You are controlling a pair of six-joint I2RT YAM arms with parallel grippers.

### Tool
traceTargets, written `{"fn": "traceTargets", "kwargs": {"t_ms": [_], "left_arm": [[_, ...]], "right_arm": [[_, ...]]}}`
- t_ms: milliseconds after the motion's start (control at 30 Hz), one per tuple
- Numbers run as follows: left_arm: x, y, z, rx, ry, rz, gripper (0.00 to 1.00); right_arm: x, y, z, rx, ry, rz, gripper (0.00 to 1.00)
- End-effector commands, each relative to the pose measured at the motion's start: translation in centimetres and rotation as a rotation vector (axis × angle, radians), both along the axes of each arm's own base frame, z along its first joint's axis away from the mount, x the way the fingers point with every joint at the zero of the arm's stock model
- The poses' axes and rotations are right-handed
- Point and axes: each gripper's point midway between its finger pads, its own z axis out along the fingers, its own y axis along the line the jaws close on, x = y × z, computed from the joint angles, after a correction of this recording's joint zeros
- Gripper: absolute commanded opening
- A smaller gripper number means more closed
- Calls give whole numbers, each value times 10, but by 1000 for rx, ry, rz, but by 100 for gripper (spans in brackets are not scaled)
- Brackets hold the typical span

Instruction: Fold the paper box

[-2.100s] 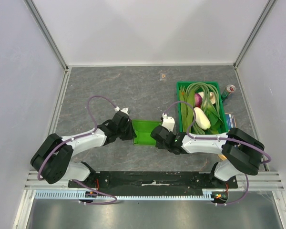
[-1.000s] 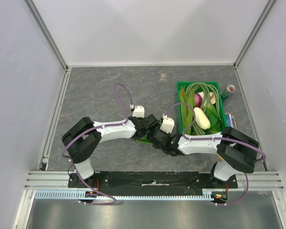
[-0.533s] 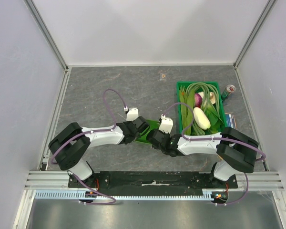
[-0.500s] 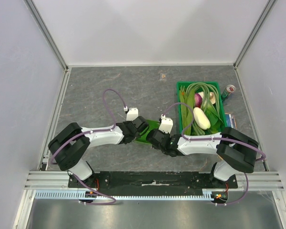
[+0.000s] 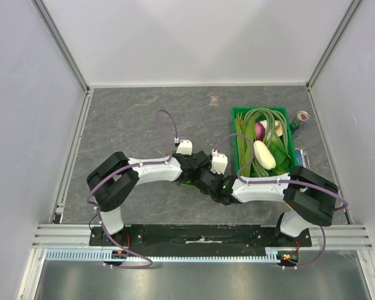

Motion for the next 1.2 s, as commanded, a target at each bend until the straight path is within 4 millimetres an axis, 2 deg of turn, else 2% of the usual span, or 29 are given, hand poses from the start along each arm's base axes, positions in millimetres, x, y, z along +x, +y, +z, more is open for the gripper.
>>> {"fn": "traceTargets", "kwargs": {"t_ms": [0,100,167,200,267,300,333,367,433,533,633,833,1000,1033,1067,1167], "left_arm": [[-38,69,-38,290,101,154,2],[-39,66,-41,254,95,105,2],[-31,49,-39,175,67,24,2],[-39,51,-47,154,101,1,2],[-34,37,-48,78,95,-62,2],[-39,39,-52,63,115,-70,2],[-37,34,-45,22,99,-75,2],[-37,31,-47,-12,95,-108,2],[-39,19,-42,-101,93,-134,11],[-35,8,-26,-204,64,-155,42],[-33,1,-8,-293,50,-166,52],[-33,-12,31,-434,-7,-210,59],[-41,-7,40,-465,11,-208,59],[-40,-7,46,-491,-5,-206,62],[-46,-7,43,-513,16,-216,63],[-52,-3,48,-610,30,-204,63]], "right_arm": [[-9,8,11,-1,0,30,0],[-8,5,9,-8,-2,22,0],[-9,3,9,-13,-5,21,0],[-8,3,11,-9,-7,19,0],[-9,4,10,-6,-4,23,0],[-10,4,10,-8,-1,24,0],[-10,4,9,-8,-1,24,0],[-9,3,10,-5,-2,25,0],[-10,4,10,-6,0,30,0],[-11,5,9,-9,2,38,0],[-11,7,9,-6,6,45,0],[-11,10,7,-9,13,58,0],[-10,11,9,-7,7,58,0],[-11,12,9,-4,8,63,0],[-11,11,8,-7,8,62,0],[-11,11,8,-10,10,65,0]]}}
